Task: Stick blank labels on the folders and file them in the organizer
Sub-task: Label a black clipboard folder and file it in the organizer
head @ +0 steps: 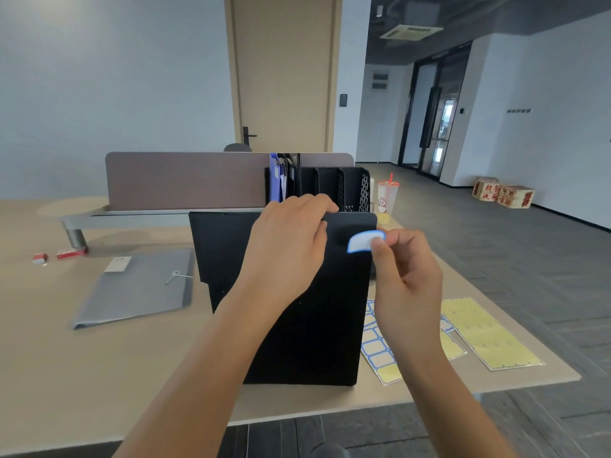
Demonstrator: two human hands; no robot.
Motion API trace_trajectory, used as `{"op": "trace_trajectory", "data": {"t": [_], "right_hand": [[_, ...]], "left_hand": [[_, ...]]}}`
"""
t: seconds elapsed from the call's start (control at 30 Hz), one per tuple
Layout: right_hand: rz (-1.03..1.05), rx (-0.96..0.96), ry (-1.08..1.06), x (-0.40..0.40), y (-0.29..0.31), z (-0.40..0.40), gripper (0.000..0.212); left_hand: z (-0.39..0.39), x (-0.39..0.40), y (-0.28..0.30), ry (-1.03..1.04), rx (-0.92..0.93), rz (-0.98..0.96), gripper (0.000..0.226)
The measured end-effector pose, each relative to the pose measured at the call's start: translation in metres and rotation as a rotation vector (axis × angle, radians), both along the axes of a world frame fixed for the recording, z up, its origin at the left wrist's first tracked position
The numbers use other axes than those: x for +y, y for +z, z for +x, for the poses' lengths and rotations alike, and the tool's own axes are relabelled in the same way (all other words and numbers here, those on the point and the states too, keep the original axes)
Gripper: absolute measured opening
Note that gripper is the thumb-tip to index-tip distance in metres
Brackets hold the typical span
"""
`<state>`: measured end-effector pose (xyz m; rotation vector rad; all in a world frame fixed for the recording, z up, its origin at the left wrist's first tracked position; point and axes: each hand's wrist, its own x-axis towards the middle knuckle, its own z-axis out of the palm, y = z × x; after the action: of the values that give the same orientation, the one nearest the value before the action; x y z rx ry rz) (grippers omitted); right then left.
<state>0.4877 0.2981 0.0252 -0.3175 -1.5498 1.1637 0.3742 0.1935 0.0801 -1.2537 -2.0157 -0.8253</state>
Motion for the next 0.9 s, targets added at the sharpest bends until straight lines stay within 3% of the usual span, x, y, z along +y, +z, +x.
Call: {"op": "trace_trajectory", "data": {"t": [0.9], "right_hand": [[0.011,0.059,-0.037,0.003,0.002,-0.007,0.009]], "left_hand": [[0.002,-0.01,0.01,-0.065,-0.036,-0.026,0.041]]}}
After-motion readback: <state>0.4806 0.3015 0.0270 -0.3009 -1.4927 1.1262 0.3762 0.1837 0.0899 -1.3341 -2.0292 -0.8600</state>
